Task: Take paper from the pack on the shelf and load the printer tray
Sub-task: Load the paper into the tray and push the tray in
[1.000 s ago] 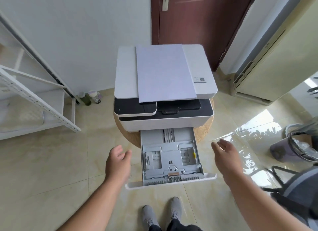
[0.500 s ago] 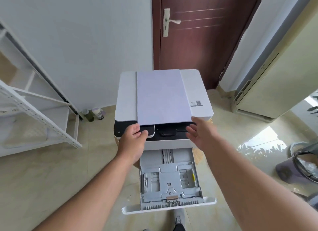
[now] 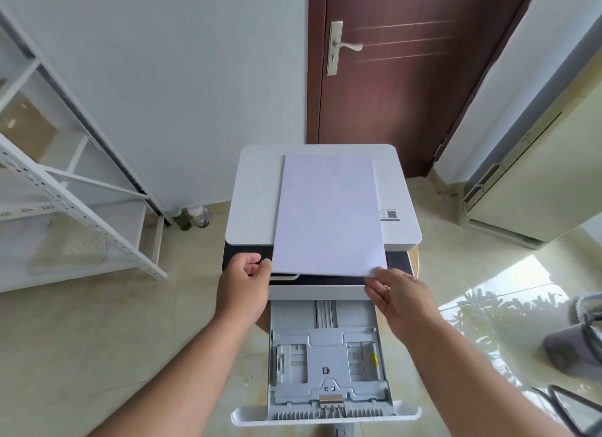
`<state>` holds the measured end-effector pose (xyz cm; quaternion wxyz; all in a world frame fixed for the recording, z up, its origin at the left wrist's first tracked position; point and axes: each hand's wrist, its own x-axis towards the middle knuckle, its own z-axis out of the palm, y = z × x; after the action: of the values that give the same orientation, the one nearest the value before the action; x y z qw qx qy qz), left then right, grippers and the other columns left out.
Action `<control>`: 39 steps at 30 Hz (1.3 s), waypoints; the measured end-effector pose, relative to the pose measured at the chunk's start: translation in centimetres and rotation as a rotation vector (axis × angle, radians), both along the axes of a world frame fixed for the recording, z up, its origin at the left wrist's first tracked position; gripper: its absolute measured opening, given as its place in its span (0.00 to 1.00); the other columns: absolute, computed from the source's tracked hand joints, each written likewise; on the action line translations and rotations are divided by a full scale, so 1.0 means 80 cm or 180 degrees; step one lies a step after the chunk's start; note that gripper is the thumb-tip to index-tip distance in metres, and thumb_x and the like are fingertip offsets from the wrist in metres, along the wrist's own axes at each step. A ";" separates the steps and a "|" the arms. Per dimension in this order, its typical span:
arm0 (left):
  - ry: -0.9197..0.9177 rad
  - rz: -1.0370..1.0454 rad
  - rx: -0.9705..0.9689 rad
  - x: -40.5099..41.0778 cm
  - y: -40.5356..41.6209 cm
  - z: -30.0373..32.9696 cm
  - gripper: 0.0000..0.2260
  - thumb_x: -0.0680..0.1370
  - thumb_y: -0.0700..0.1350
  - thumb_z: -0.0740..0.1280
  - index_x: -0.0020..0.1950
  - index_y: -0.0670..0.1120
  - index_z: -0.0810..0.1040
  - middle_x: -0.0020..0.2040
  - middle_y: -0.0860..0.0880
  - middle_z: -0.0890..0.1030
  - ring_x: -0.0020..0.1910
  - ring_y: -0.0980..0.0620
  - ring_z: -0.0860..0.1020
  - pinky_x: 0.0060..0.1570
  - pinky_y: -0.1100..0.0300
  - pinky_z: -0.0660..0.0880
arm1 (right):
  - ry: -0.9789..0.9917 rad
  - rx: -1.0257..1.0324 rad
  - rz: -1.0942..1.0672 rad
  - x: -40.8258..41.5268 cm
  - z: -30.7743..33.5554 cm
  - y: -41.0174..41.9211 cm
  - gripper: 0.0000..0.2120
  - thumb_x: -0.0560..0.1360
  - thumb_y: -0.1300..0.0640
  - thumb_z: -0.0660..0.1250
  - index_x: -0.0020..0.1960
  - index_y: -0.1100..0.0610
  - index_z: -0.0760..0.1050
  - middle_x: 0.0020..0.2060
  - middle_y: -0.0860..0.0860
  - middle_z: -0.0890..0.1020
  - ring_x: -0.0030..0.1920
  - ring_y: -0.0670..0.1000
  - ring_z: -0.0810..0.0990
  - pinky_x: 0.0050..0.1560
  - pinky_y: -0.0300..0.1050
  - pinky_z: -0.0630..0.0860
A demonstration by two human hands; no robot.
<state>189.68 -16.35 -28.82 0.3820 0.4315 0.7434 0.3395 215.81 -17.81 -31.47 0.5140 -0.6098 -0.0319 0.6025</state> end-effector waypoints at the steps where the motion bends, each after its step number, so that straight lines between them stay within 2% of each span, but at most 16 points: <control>1: 0.0074 -0.0027 -0.0018 -0.001 0.002 0.002 0.11 0.80 0.49 0.69 0.61 0.48 0.79 0.49 0.57 0.80 0.50 0.56 0.80 0.51 0.58 0.73 | -0.0064 -0.0075 0.0185 0.006 0.001 -0.004 0.10 0.78 0.67 0.71 0.58 0.62 0.75 0.49 0.61 0.83 0.40 0.55 0.86 0.45 0.47 0.87; 3: 0.0160 -0.0219 -0.0160 -0.002 0.009 0.004 0.12 0.80 0.50 0.68 0.61 0.48 0.78 0.50 0.57 0.79 0.52 0.54 0.79 0.51 0.59 0.73 | -0.0189 -0.0213 0.0533 0.018 0.005 0.003 0.07 0.79 0.64 0.70 0.56 0.62 0.78 0.47 0.59 0.81 0.41 0.56 0.85 0.50 0.52 0.85; 5: 0.0211 -0.0391 -0.0288 0.000 0.018 0.007 0.14 0.80 0.51 0.68 0.63 0.47 0.78 0.53 0.54 0.80 0.53 0.52 0.79 0.54 0.58 0.74 | -0.0244 -0.0213 0.0804 0.027 0.013 0.025 0.11 0.79 0.58 0.71 0.61 0.58 0.79 0.45 0.56 0.84 0.42 0.57 0.85 0.51 0.54 0.84; 7: 0.0179 -0.0472 -0.0361 0.004 0.026 0.010 0.16 0.80 0.51 0.69 0.65 0.47 0.78 0.55 0.52 0.81 0.54 0.52 0.80 0.54 0.59 0.74 | -0.0262 -0.0222 0.0988 0.027 0.020 0.047 0.18 0.76 0.53 0.74 0.65 0.54 0.79 0.50 0.55 0.87 0.48 0.56 0.86 0.45 0.51 0.84; 9: 0.0123 -0.0560 -0.0442 0.007 0.033 0.013 0.16 0.80 0.51 0.69 0.65 0.47 0.77 0.55 0.52 0.81 0.53 0.53 0.80 0.53 0.59 0.73 | -0.0284 -0.0278 0.1097 0.022 0.023 0.061 0.20 0.73 0.52 0.78 0.63 0.53 0.79 0.53 0.54 0.86 0.49 0.55 0.85 0.38 0.47 0.83; 14: 0.0031 -0.0525 -0.0586 -0.001 0.051 0.012 0.17 0.78 0.52 0.71 0.63 0.46 0.76 0.52 0.52 0.81 0.51 0.49 0.82 0.57 0.51 0.80 | -0.0868 0.0159 0.1734 0.013 0.037 0.059 0.07 0.80 0.57 0.72 0.56 0.58 0.80 0.48 0.56 0.82 0.41 0.53 0.79 0.30 0.41 0.76; 16: -0.0172 -0.0520 -0.0571 -0.004 0.064 0.019 0.13 0.78 0.51 0.72 0.58 0.46 0.78 0.54 0.51 0.82 0.52 0.49 0.81 0.56 0.54 0.78 | -0.0987 0.0634 0.1903 0.018 0.049 0.051 0.07 0.82 0.59 0.68 0.57 0.61 0.81 0.47 0.57 0.83 0.39 0.53 0.79 0.29 0.43 0.74; 17: -0.0299 -0.0570 -0.0569 -0.004 0.072 0.026 0.11 0.78 0.51 0.72 0.56 0.47 0.79 0.54 0.50 0.84 0.54 0.49 0.82 0.56 0.54 0.78 | -0.0990 0.0813 0.1963 0.021 0.056 0.047 0.08 0.83 0.59 0.68 0.58 0.62 0.82 0.47 0.57 0.85 0.40 0.54 0.81 0.31 0.45 0.76; 19: -0.0761 -0.0651 -0.0531 0.000 0.091 0.044 0.08 0.78 0.49 0.72 0.54 0.46 0.82 0.52 0.48 0.87 0.53 0.47 0.85 0.61 0.48 0.80 | -0.0895 0.1089 0.2096 0.025 0.072 0.041 0.12 0.82 0.57 0.68 0.63 0.61 0.82 0.54 0.56 0.88 0.48 0.57 0.86 0.45 0.52 0.82; 21: -0.1399 -0.0614 -0.0462 0.004 0.114 0.065 0.10 0.79 0.44 0.72 0.59 0.44 0.82 0.54 0.45 0.88 0.53 0.43 0.86 0.61 0.41 0.79 | -0.0858 0.1228 0.2269 0.028 0.087 0.038 0.17 0.80 0.54 0.69 0.65 0.60 0.82 0.58 0.58 0.88 0.55 0.57 0.88 0.56 0.53 0.84; 23: -0.1710 -0.0574 -0.0272 0.007 0.135 0.085 0.13 0.79 0.40 0.71 0.63 0.44 0.80 0.57 0.44 0.87 0.55 0.41 0.86 0.59 0.39 0.79 | -0.1009 0.1263 0.2399 0.028 0.098 0.041 0.18 0.77 0.51 0.71 0.64 0.59 0.82 0.58 0.57 0.88 0.58 0.59 0.87 0.60 0.55 0.83; 27: -0.1402 -0.0932 0.0623 0.016 0.161 0.122 0.14 0.80 0.37 0.67 0.65 0.47 0.78 0.60 0.51 0.86 0.60 0.49 0.84 0.63 0.49 0.77 | -0.1107 0.1347 0.1945 0.022 0.111 0.078 0.19 0.72 0.57 0.77 0.62 0.55 0.82 0.57 0.56 0.88 0.59 0.62 0.86 0.65 0.66 0.79; 30: -0.1347 -0.1120 0.1090 0.023 0.171 0.146 0.16 0.78 0.40 0.68 0.66 0.48 0.78 0.64 0.50 0.84 0.64 0.48 0.82 0.68 0.43 0.74 | -0.1362 0.1381 0.1389 0.009 0.134 0.116 0.21 0.65 0.60 0.72 0.58 0.54 0.84 0.53 0.54 0.89 0.56 0.62 0.87 0.64 0.68 0.80; 32: -0.1453 -0.1130 0.1277 0.025 0.176 0.161 0.16 0.78 0.38 0.67 0.66 0.46 0.79 0.62 0.46 0.85 0.63 0.44 0.82 0.66 0.41 0.75 | -0.1390 0.1418 0.1111 0.000 0.150 0.136 0.21 0.62 0.62 0.69 0.55 0.57 0.84 0.51 0.56 0.89 0.55 0.64 0.87 0.62 0.67 0.81; 36: -0.1488 -0.0813 0.1410 0.025 0.175 0.168 0.15 0.71 0.35 0.68 0.56 0.45 0.83 0.55 0.41 0.86 0.55 0.42 0.84 0.61 0.38 0.77 | -0.1645 0.1351 0.0893 -0.013 0.151 0.157 0.15 0.64 0.62 0.69 0.50 0.56 0.84 0.48 0.57 0.89 0.52 0.60 0.86 0.58 0.59 0.82; 39: -0.1342 -0.0745 0.1407 0.026 0.169 0.147 0.15 0.69 0.37 0.67 0.54 0.44 0.83 0.53 0.40 0.87 0.56 0.36 0.83 0.61 0.34 0.76 | -0.1764 0.1254 0.0891 -0.019 0.128 0.158 0.11 0.65 0.60 0.70 0.47 0.52 0.83 0.42 0.54 0.86 0.45 0.57 0.82 0.46 0.49 0.77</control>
<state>191.75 -2.80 -17.09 0.4611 0.5067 0.5016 0.5283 214.29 -5.17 -21.20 0.5060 -0.6289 -0.3685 0.4612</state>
